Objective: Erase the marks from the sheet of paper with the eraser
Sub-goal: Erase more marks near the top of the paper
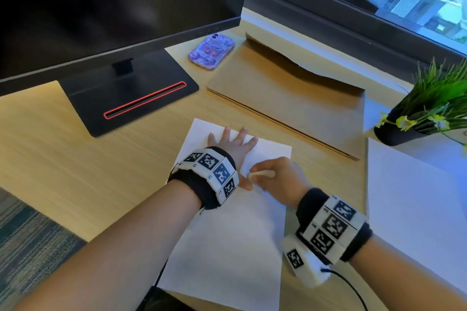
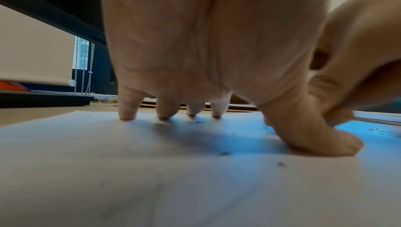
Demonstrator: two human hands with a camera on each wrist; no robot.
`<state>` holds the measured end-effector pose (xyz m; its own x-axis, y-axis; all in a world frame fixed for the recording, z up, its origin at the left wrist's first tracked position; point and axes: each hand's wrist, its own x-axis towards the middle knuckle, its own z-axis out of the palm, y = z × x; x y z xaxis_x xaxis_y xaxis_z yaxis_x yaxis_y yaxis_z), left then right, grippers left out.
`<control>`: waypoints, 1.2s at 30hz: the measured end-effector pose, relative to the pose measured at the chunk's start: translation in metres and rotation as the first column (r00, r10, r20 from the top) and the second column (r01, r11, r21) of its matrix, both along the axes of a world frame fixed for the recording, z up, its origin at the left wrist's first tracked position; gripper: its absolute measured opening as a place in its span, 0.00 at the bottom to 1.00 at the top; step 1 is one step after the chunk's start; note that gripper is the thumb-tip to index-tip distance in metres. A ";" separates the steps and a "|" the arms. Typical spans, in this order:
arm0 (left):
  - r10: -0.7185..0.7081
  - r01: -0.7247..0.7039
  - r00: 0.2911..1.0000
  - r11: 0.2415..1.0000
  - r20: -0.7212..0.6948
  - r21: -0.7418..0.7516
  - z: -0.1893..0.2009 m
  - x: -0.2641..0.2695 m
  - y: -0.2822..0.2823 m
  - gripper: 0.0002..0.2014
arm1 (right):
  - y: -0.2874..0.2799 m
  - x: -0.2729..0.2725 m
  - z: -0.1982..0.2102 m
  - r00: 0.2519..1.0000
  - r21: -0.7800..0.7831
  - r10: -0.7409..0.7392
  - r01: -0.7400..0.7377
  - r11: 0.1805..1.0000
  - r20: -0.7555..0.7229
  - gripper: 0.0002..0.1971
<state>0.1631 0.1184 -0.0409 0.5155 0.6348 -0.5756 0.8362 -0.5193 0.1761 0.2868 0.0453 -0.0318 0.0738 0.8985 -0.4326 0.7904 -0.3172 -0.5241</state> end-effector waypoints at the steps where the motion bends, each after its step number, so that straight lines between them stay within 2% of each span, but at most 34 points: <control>1: -0.001 0.001 1.000 1.000 0.003 0.003 0.000 0.000 0.000 0.57 | 0.003 0.000 0.002 1.000 -0.017 0.013 -0.013 1.000 0.010 0.08; 6: 0.013 -0.014 0.998 1.000 0.068 0.014 0.000 -0.005 -0.001 0.56 | 0.040 0.003 0.002 0.987 0.082 -0.160 0.161 0.984 -0.012 0.10; 8: 0.005 -0.006 0.998 1.000 0.057 0.019 0.000 -0.005 -0.001 0.56 | 0.031 -0.001 0.001 0.988 0.053 -0.152 0.153 0.987 -0.031 0.10; 12: -0.010 0.009 1.000 1.000 0.026 0.020 -0.003 -0.004 0.002 0.58 | 0.013 -0.005 0.006 0.999 -0.062 -0.035 0.032 0.998 -0.035 0.08; 18: 0.003 -0.004 0.998 1.000 0.068 0.010 0.001 -0.006 0.000 0.56 | 0.036 -0.006 0.004 0.986 0.057 -0.162 0.164 0.985 -0.042 0.11; 23: -0.008 0.008 1.000 1.000 0.019 0.022 -0.002 -0.004 0.001 0.58 | 0.011 -0.012 0.001 0.997 -0.022 -0.049 0.048 0.999 -0.055 0.04; 25: -0.008 0.008 0.999 1.000 0.032 0.014 -0.001 -0.005 0.001 0.58 | 0.022 -0.009 0.004 0.995 -0.018 -0.076 0.075 0.997 -0.064 0.07; 28: 0.003 -0.004 0.998 1.000 0.059 0.004 0.000 -0.006 0.000 0.58 | 0.033 -0.008 0.002 0.985 0.067 -0.155 0.160 0.985 -0.081 0.10; 33: -0.005 0.005 1.000 1.000 0.026 0.009 -0.001 -0.004 0.001 0.59 | 0.010 -0.003 0.001 0.995 -0.016 -0.077 0.076 0.997 -0.058 0.08; 36: -0.010 0.011 1.000 1.000 0.012 -0.003 0.000 -0.002 0.003 0.58 | 0.020 0.011 0.004 0.978 0.065 -0.202 0.205 0.977 -0.055 0.11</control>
